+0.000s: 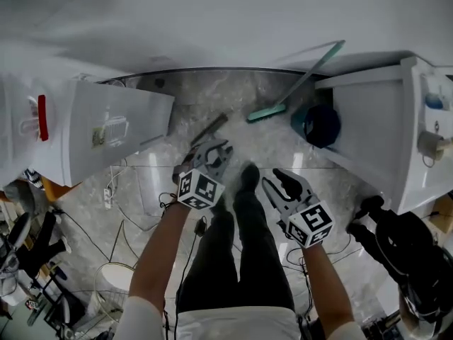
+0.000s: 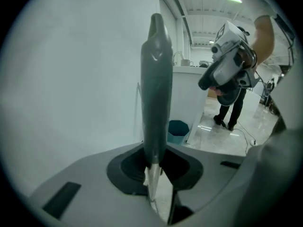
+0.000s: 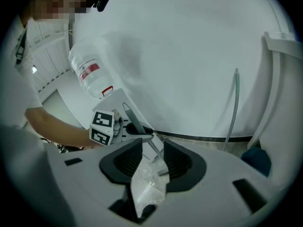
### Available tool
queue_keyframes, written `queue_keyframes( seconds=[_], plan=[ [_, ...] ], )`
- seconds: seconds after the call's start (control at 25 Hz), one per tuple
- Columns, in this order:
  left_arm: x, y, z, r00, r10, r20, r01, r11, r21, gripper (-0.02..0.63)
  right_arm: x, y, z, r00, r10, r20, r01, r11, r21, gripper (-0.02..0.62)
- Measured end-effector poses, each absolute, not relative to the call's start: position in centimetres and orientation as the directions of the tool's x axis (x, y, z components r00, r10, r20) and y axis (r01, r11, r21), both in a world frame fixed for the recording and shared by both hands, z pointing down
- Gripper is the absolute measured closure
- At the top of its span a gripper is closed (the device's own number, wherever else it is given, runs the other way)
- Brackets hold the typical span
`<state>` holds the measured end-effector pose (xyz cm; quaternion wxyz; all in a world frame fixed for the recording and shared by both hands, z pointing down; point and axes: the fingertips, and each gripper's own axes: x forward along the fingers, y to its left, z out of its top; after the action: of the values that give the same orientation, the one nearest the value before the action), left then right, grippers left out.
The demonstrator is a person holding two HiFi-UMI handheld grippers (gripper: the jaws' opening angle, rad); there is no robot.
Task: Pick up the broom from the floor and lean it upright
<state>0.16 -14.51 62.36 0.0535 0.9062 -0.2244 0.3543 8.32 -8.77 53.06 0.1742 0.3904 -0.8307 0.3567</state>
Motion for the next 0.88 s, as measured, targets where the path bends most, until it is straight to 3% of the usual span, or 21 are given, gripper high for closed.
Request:
queue_keyframes(
  seconds=[0.44,0.64,0.88],
  plan=[
    [3.0,-21.7,61.1,0.652,-0.278,0.705,-0.414,-0.91,0.024,0.543,10.1,-14.0,53.6,-0.686,-0.457,0.566,-0.723,0.516,-0.46,0.46],
    [5.1,-23.5,61.8,0.684,-0.162,0.711,-0.295,-0.953,0.067,0.543,10.5,-15.3,54.4,-0.674,-0.469,0.571,-0.737,0.483,-0.473,0.463],
    [5.5,-28.0,62.6,0.737,-0.137,0.661,-0.279,-0.954,0.113,0.541,9.6,-17.4,55.1,-0.632,-0.514,0.58,-0.775,0.419,-0.474,0.463]
  ],
)
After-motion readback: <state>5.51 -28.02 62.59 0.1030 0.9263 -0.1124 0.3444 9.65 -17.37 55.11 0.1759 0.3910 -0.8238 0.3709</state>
